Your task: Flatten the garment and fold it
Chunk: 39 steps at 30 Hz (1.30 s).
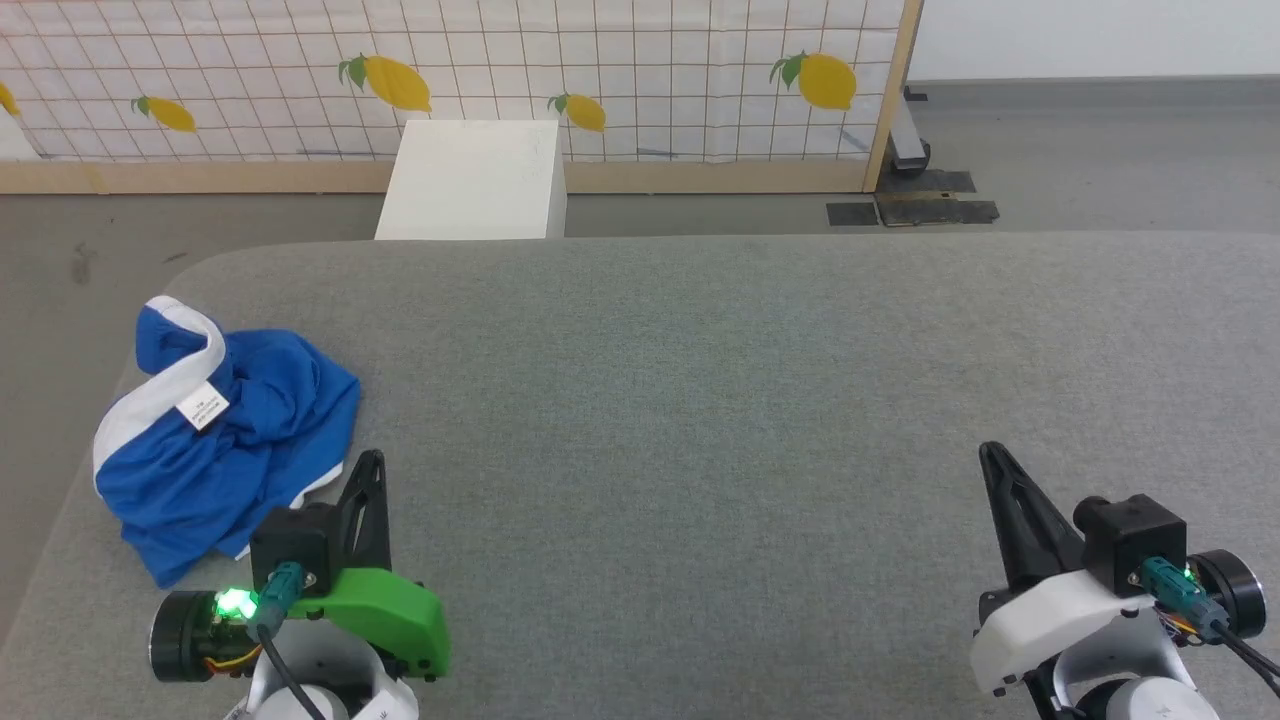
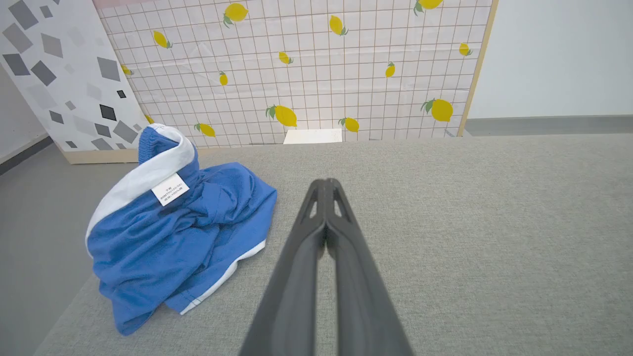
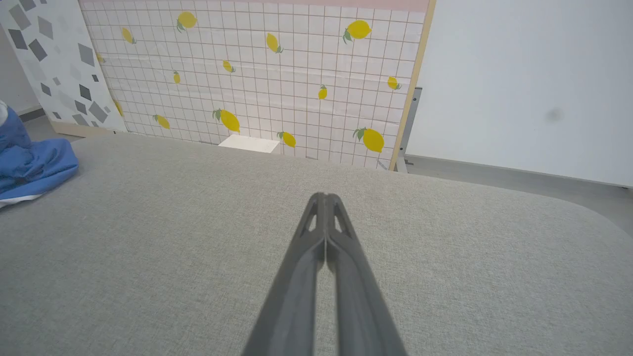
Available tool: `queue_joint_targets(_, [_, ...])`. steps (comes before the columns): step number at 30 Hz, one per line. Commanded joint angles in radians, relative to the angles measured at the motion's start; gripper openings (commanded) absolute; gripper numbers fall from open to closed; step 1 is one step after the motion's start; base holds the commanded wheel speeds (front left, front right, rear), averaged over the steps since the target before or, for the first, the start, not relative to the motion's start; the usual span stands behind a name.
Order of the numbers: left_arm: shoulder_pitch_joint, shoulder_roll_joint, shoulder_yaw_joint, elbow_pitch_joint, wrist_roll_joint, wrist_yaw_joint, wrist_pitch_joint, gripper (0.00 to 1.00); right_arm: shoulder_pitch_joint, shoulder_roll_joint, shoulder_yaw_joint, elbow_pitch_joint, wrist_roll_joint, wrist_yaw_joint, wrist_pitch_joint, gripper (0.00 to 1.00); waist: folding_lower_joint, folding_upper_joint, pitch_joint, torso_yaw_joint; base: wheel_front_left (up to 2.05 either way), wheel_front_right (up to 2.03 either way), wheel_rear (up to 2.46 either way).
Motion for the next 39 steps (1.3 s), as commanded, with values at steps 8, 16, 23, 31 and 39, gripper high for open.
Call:
queue_joint_targets(8, [0.011,-0.003,0.003,-0.003,0.013,0.006,0.001,0.00,-0.019,0.003,0.001,0.001,-0.006,-0.002,0.000,0.00,0.0000,0.0000,0.000,0.000,0.00,0.00,0.00])
queue_joint_targets(16, [0.011,-0.003,0.003,-0.003,0.013,0.006,0.001,0.00,-0.019,0.003,0.001,0.001,-0.006,-0.002,0.000,0.00,0.0000,0.0000,0.000,0.000,0.00,0.00,0.00])
queue_joint_targets(23, [0.000,0.000,-0.002,0.000,-0.004,0.000,0.000,1.00,0.001,-0.001,-0.001,0.000,0.001,0.000,0.000,1.00,0.0000,0.0000,0.000,0.000,0.00,0.00,0.00])
queue_joint_targets(31, [-0.001,0.000,-0.007,0.012,-0.012,-0.004,-0.013,1.00,0.002,0.000,-0.005,0.011,0.018,0.000,-0.013,1.00,0.0000,0.0000,0.000,0.000,0.00,0.00,0.00])
queue_joint_targets(39, [-0.004,0.000,-0.013,0.028,-0.019,-0.010,-0.030,1.00,0.004,0.000,-0.015,0.021,0.033,0.000,-0.030,1.00,0.0000,0.0000,0.000,-0.001,0.00,0.00,0.00])
